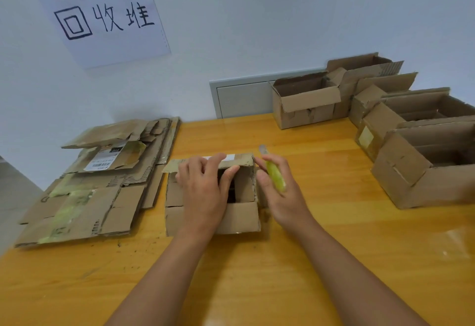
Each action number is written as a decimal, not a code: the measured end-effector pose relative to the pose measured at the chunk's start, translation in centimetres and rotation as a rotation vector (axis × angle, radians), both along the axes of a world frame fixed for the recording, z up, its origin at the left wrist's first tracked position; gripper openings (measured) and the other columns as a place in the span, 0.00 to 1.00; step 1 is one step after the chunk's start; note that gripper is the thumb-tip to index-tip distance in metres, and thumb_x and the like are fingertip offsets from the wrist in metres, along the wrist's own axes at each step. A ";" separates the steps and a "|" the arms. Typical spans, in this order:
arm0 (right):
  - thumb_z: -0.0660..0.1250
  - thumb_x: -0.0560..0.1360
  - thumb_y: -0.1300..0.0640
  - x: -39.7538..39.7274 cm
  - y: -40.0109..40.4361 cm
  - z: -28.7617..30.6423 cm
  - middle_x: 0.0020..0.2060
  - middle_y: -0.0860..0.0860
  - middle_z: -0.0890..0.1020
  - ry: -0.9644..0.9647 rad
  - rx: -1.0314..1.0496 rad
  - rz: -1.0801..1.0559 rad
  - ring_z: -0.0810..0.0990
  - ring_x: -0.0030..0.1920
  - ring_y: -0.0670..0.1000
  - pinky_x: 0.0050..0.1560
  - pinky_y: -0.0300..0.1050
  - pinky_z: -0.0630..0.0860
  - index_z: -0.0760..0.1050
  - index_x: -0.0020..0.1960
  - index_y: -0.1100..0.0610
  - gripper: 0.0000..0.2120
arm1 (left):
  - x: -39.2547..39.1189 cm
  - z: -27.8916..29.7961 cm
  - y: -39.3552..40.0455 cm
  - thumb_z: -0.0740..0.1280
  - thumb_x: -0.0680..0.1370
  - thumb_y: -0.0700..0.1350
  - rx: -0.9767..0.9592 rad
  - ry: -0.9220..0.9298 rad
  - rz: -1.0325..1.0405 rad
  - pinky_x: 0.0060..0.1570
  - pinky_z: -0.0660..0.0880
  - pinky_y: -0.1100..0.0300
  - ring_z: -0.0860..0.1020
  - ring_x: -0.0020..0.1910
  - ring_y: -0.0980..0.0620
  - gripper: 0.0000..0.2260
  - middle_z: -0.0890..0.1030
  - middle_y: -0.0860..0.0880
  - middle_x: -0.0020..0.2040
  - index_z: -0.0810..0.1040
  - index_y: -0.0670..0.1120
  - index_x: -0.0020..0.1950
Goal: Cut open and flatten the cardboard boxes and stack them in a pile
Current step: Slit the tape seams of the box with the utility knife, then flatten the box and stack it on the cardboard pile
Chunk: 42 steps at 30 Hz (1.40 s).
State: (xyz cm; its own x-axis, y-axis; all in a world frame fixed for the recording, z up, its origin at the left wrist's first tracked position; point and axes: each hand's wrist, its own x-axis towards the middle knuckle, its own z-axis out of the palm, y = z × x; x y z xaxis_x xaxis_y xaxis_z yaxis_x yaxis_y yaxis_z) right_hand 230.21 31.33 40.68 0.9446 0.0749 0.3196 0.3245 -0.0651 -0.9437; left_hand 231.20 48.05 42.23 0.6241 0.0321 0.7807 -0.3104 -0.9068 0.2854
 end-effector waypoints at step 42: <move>0.61 0.79 0.38 -2.5 -2.4 3.6 0.64 0.49 0.75 0.197 -0.997 -0.329 0.75 0.62 0.52 0.55 0.49 0.76 0.66 0.73 0.51 0.28 | -0.4 1.9 1.1 0.69 0.76 0.51 -0.032 0.460 0.051 0.75 0.44 0.44 0.50 0.78 0.48 0.27 0.57 0.52 0.78 0.65 0.60 0.73</move>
State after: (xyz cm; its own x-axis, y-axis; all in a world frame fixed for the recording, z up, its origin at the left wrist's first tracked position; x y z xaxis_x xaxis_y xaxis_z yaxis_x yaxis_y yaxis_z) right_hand 227.75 28.91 44.24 0.9943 -0.0499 0.0947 -0.0020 -0.8930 -0.4501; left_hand 230.81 49.18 44.15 0.9023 0.0911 0.4214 -0.1002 -0.9063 0.4106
